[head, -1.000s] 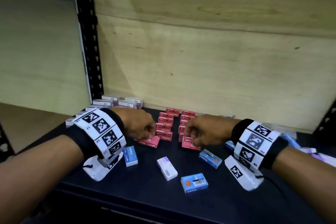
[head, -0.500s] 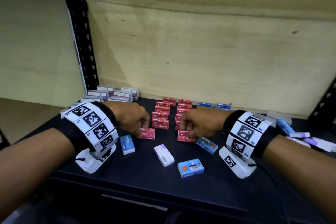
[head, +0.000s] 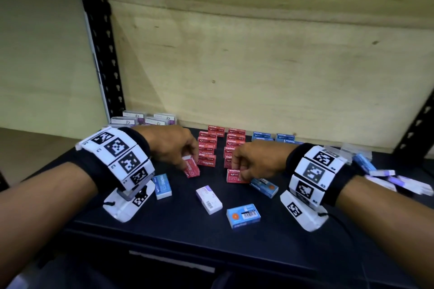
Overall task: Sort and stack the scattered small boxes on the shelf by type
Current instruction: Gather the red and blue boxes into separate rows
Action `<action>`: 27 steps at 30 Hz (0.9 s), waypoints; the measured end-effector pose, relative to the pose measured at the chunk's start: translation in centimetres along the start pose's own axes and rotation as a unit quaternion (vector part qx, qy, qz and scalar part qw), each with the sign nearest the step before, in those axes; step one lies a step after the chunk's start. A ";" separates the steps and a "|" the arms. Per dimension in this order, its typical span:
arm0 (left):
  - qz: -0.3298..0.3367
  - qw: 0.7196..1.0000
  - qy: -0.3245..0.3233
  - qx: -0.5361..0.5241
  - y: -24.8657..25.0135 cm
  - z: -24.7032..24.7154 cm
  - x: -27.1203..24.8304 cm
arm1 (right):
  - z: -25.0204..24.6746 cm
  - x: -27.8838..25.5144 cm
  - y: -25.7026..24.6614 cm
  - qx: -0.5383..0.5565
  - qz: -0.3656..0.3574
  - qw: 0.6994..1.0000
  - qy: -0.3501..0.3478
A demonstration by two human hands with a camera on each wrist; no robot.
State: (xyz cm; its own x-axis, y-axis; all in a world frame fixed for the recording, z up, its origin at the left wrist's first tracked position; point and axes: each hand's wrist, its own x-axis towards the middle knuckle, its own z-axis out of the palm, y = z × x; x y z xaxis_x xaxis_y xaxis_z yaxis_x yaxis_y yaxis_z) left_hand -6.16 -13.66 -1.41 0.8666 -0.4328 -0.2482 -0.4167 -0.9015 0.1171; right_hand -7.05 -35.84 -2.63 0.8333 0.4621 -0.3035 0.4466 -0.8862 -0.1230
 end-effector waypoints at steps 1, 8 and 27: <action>0.001 1.000 0.006 -0.020 0.1 0.0 0.0 | 0.0 -0.1 0.0 -0.004 0.003 1.000 -0.002; 0.034 0.997 0.044 -0.044 0.6 0.0 0.0 | -0.1 -0.4 0.1 -0.035 0.015 0.999 -0.009; 0.000 0.999 -0.033 0.017 0.8 1.0 1.2 | -0.2 -0.3 0.2 -0.055 0.023 0.998 -0.011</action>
State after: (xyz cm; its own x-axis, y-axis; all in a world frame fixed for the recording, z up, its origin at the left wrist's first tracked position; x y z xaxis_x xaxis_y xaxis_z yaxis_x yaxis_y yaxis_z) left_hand -5.73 -14.95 -2.59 0.8475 -0.4300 -0.3112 -0.4260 -0.9008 0.0845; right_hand -7.17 -36.11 -2.35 0.8474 0.4183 -0.3272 0.4416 -0.8972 -0.0032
